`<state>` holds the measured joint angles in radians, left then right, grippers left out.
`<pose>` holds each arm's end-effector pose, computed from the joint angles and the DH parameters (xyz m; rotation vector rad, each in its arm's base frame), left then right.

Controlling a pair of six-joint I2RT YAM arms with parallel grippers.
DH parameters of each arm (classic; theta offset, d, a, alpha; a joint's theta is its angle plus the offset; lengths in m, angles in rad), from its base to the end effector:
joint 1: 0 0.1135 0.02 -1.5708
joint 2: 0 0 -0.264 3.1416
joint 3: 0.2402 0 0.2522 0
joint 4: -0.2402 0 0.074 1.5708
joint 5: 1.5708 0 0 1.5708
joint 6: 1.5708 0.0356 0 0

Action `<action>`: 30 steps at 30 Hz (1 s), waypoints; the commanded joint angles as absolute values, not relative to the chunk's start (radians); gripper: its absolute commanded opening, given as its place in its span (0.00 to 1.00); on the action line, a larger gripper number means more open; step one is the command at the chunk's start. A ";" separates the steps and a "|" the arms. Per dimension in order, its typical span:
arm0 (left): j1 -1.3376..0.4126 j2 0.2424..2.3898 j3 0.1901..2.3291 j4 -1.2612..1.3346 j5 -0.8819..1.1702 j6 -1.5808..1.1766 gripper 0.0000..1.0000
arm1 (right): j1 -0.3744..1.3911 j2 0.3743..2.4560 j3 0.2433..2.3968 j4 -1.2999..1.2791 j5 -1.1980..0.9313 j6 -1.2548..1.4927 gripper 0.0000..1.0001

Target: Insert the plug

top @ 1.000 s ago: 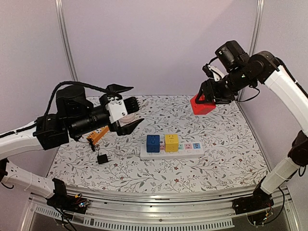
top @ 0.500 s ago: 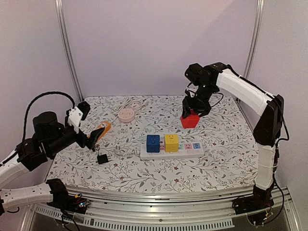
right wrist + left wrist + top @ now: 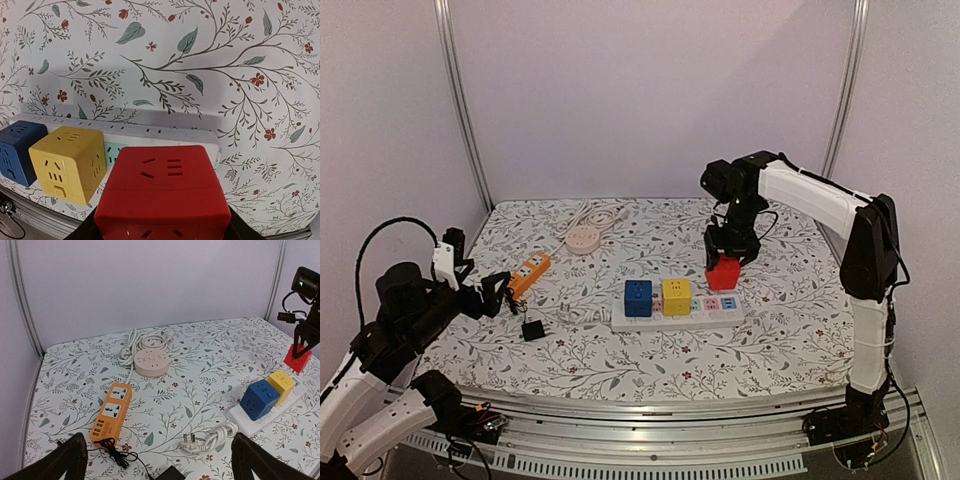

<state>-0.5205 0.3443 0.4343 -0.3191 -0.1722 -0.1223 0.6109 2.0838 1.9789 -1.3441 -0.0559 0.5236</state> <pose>0.1039 -0.0525 0.2596 0.2355 1.7914 -0.3043 0.3370 0.2384 0.2688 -0.1389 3.0609 0.1726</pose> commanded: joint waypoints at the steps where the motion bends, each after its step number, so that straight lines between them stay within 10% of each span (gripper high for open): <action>1: -0.454 0.323 0.425 -0.329 -0.109 -0.188 1.00 | 0.602 2.038 1.927 -1.688 -0.017 0.563 0.00; 30: -0.359 0.307 0.414 -0.303 -0.040 -0.198 1.00 | 0.684 2.091 1.923 -1.595 -0.077 0.624 0.00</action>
